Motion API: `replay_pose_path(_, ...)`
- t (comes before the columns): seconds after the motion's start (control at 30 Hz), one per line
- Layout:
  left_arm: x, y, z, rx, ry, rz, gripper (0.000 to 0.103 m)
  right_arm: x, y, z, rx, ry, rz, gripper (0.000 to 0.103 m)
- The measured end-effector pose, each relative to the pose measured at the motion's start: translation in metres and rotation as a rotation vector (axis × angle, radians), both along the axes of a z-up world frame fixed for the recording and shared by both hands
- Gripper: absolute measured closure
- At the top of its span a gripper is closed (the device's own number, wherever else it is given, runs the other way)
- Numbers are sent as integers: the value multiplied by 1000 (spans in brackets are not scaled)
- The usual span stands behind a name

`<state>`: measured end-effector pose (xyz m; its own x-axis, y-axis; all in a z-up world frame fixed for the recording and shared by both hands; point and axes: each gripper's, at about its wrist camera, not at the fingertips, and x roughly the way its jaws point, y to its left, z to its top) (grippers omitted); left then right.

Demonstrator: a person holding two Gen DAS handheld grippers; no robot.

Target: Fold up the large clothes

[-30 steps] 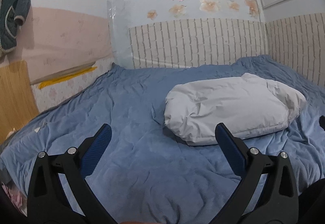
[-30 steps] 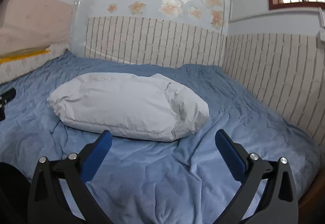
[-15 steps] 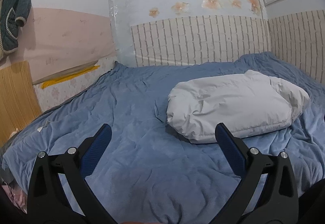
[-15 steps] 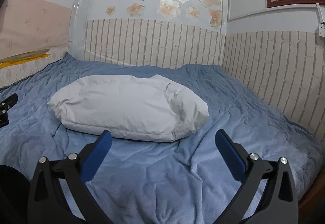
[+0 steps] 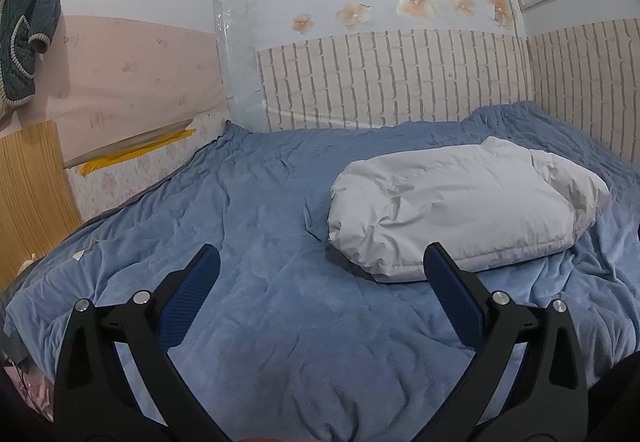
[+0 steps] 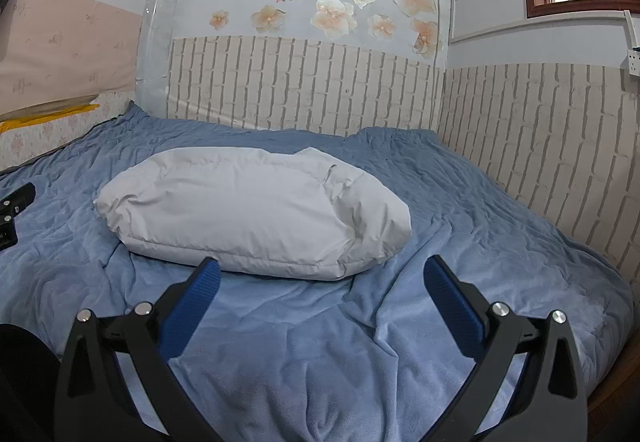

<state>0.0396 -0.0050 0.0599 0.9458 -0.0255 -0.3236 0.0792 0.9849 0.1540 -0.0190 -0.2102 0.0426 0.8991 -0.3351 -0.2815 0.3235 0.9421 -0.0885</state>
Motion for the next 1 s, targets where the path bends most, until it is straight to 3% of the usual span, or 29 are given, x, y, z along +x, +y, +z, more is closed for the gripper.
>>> replay_pose_path(1.0, 1, -1, -2, 1, 26, 8, 3, -1, 1, 0, -2, 1, -1, 1)
